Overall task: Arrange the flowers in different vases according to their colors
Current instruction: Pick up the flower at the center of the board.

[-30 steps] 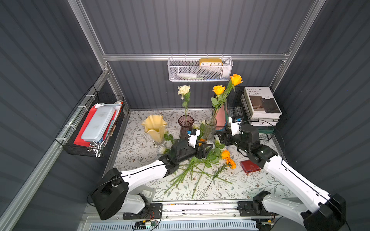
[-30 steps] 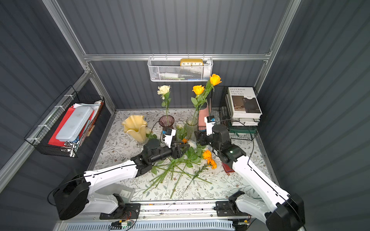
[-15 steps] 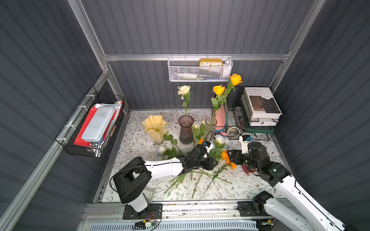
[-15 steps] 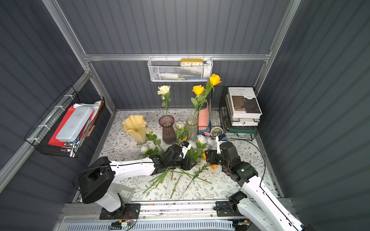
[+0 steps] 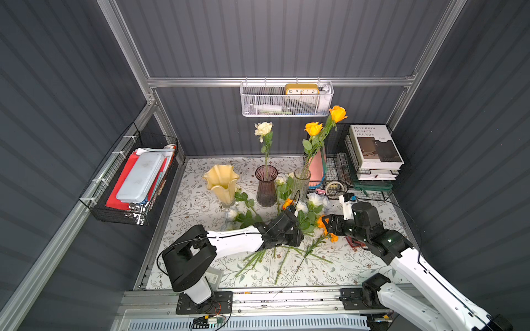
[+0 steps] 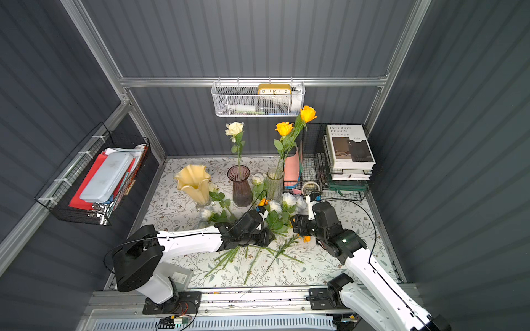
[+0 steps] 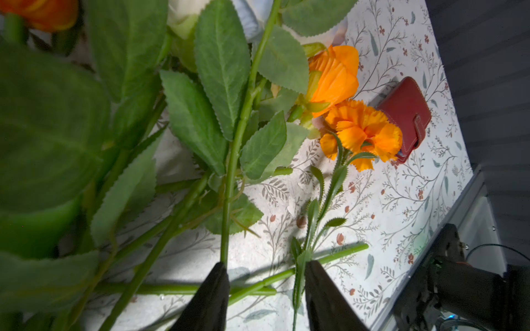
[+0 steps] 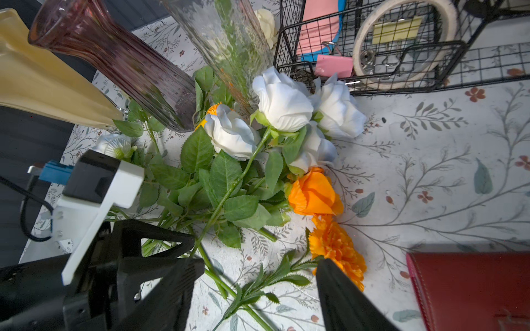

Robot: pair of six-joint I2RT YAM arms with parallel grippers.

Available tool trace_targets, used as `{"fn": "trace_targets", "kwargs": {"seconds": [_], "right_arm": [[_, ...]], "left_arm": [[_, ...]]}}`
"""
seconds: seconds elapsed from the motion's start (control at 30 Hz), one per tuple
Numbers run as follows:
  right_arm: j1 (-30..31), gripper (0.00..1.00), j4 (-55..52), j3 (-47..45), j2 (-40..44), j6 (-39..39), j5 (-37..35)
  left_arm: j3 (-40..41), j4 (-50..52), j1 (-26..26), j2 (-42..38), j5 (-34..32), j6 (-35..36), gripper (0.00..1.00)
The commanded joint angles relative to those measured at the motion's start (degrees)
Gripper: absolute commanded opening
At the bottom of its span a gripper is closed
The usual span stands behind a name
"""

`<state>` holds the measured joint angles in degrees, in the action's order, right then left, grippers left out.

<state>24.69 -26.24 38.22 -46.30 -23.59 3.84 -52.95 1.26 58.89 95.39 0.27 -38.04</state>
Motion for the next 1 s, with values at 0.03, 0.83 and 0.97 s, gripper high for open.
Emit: {"fn": "trace_targets", "kwargs": {"seconds": [0.03, 0.83, 0.97], "right_arm": [[-0.3, 0.71, 1.5, -1.2, 0.3, -0.7, 1.3], [-0.3, 0.70, -1.0, -1.6, 5.9, -3.4, -3.8], [-0.9, 0.70, -0.4, -2.8, 7.7, -4.8, -3.8]], "left_arm": [[-0.9, -0.3, 0.2, 3.3, -0.6, 0.1, 0.34], [-12.3, 4.1, 0.3, 0.7, -10.5, 13.3, 0.00], [-13.2, 1.0, 0.2, -1.5, -8.7, 16.4, 0.00]]}}
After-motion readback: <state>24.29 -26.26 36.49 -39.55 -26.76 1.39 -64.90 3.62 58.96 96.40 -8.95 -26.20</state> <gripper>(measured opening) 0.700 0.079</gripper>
